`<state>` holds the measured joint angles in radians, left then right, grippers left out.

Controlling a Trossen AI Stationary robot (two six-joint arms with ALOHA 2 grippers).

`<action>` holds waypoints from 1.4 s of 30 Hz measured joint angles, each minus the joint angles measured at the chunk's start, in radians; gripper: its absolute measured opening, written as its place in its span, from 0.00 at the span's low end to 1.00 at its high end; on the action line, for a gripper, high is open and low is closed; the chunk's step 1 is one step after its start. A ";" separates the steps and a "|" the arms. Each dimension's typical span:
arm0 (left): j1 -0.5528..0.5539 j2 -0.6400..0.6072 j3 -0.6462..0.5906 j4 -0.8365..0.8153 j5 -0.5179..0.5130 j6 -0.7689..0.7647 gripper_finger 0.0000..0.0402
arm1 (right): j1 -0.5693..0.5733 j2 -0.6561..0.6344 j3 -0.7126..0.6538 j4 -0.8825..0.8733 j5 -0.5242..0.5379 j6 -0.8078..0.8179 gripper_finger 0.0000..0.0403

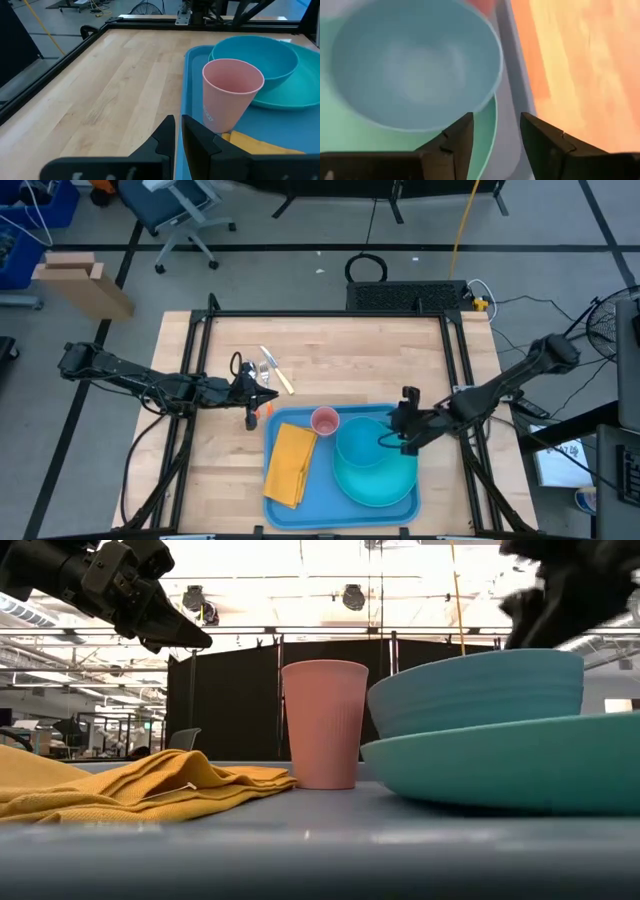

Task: Set up tray
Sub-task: Adjust the blue bowl on the light green plate on the blue serving tray

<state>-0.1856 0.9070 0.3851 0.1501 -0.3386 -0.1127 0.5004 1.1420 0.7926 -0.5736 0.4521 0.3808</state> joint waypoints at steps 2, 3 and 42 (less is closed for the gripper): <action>0.000 0.000 0.000 -0.001 0.000 0.000 0.09 | 0.008 -0.020 0.031 0.000 -0.008 -0.084 0.38; 0.000 0.000 0.000 -0.003 0.000 0.000 0.09 | 0.011 -0.021 0.048 0.001 -0.008 -0.114 0.38; 0.000 0.000 0.000 -0.081 0.027 -0.049 0.09 | 0.095 0.522 0.359 -0.073 -0.142 -0.349 0.43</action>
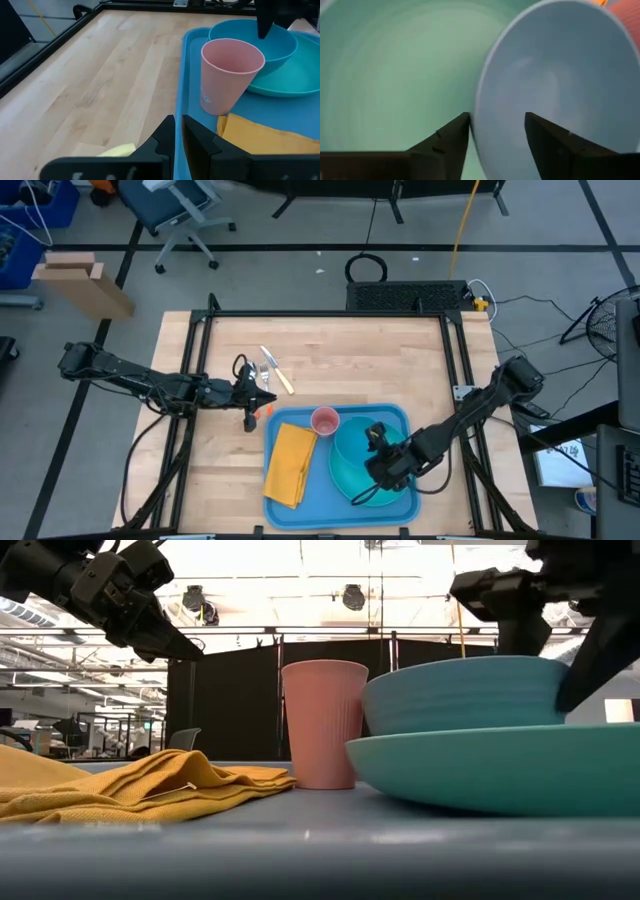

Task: Set up tray
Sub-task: Adjust the blue bowl on the light green plate on the blue serving tray

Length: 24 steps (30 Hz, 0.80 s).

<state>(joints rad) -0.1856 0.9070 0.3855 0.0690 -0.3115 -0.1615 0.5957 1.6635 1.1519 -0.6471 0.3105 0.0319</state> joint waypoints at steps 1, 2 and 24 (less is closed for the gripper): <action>0.000 0.000 0.000 0.000 0.000 0.001 0.09 | 0.000 0.005 0.000 -0.001 0.002 -0.002 0.39; 0.000 0.000 0.000 0.000 0.000 0.001 0.09 | 0.000 0.009 0.000 -0.002 0.002 -0.008 0.36; 0.000 0.000 0.000 0.002 -0.003 0.000 0.09 | 0.079 -0.074 0.031 -0.133 -0.071 0.064 0.00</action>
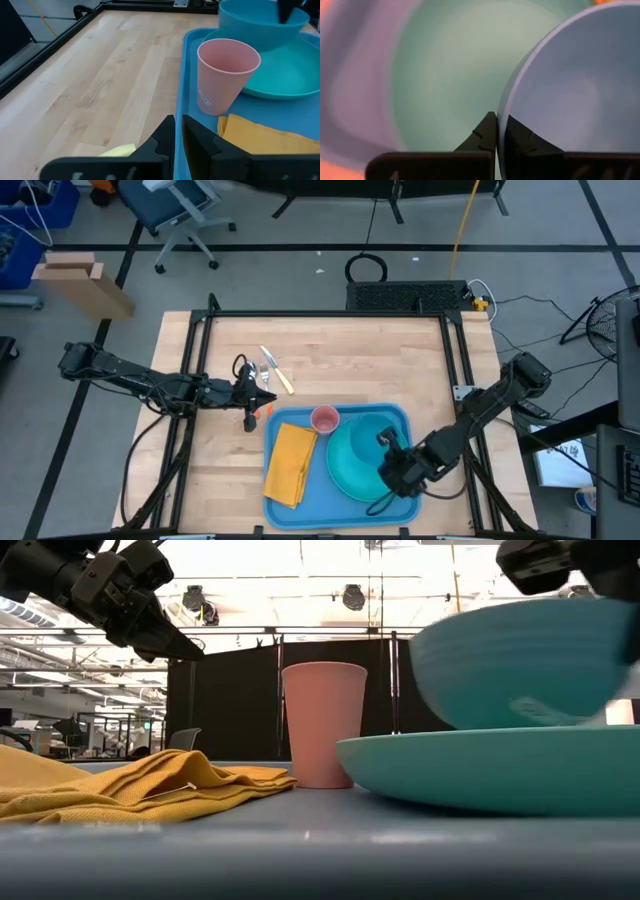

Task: Set up tray
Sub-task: Adjust the blue bowl on the light green plate on the blue serving tray, then adjust the yellow napkin on the blue serving tray

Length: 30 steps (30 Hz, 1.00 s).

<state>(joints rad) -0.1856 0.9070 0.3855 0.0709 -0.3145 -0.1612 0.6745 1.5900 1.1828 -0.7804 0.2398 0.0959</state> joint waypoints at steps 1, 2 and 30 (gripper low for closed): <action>0.000 0.000 0.000 0.000 0.000 0.000 0.09 | 0.006 0.004 0.000 0.009 -0.013 0.003 0.00; 0.000 0.000 0.000 0.000 0.000 0.000 0.09 | 0.011 0.012 0.000 0.024 -0.014 0.005 0.00; 0.000 0.000 0.000 0.000 0.003 0.000 0.09 | 0.028 0.019 0.004 0.016 -0.050 0.079 0.37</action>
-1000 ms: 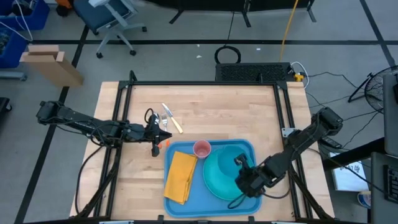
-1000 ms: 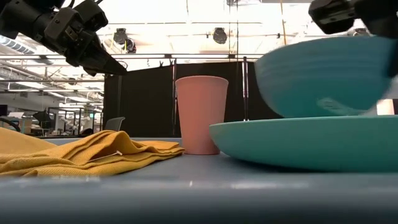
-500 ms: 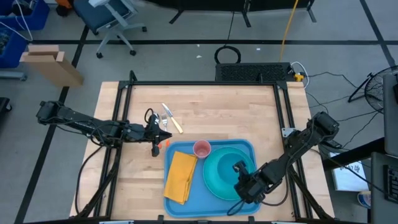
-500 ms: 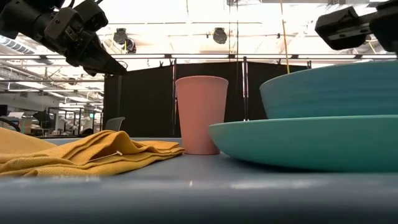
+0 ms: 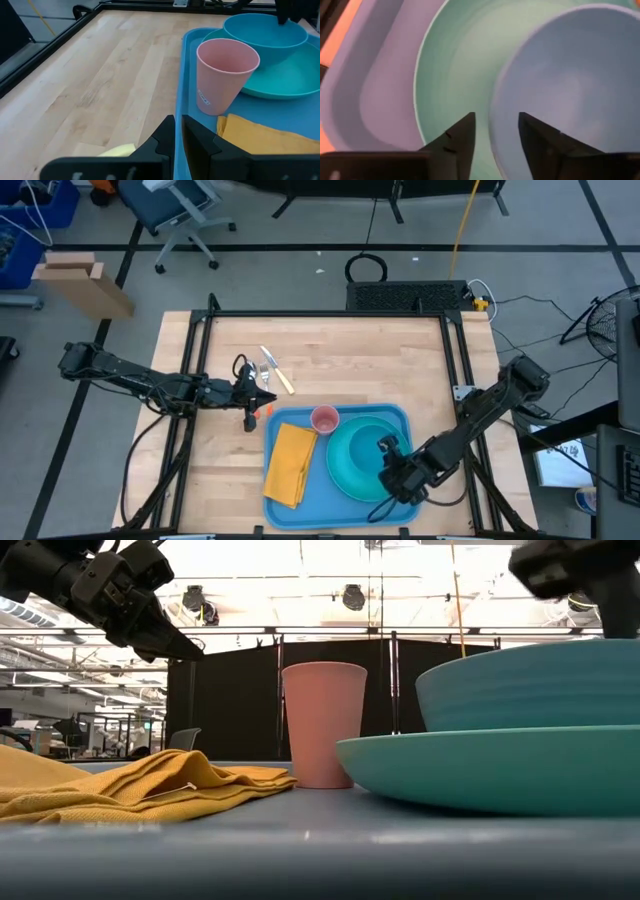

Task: Set up tray
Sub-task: Adjust the yellow napkin on the blue serving tray

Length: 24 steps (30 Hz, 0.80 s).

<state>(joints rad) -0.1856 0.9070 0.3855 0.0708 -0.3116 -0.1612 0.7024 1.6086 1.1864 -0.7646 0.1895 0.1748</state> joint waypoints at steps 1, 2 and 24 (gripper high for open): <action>0.000 0.000 0.000 0.000 0.000 0.000 0.09 | 0.001 -0.018 0.013 -0.028 0.013 0.016 0.39; 0.000 0.000 0.000 0.000 0.000 0.000 0.09 | 0.002 -0.036 0.030 -0.057 0.034 0.028 0.42; 0.001 0.000 0.000 -0.011 -0.011 0.001 0.09 | -0.130 0.218 0.125 0.606 0.283 -0.606 0.42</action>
<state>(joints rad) -0.1844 0.9066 0.3855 0.0595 -0.3226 -0.1604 0.5729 1.8266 1.3113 -0.1590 0.4722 -0.4317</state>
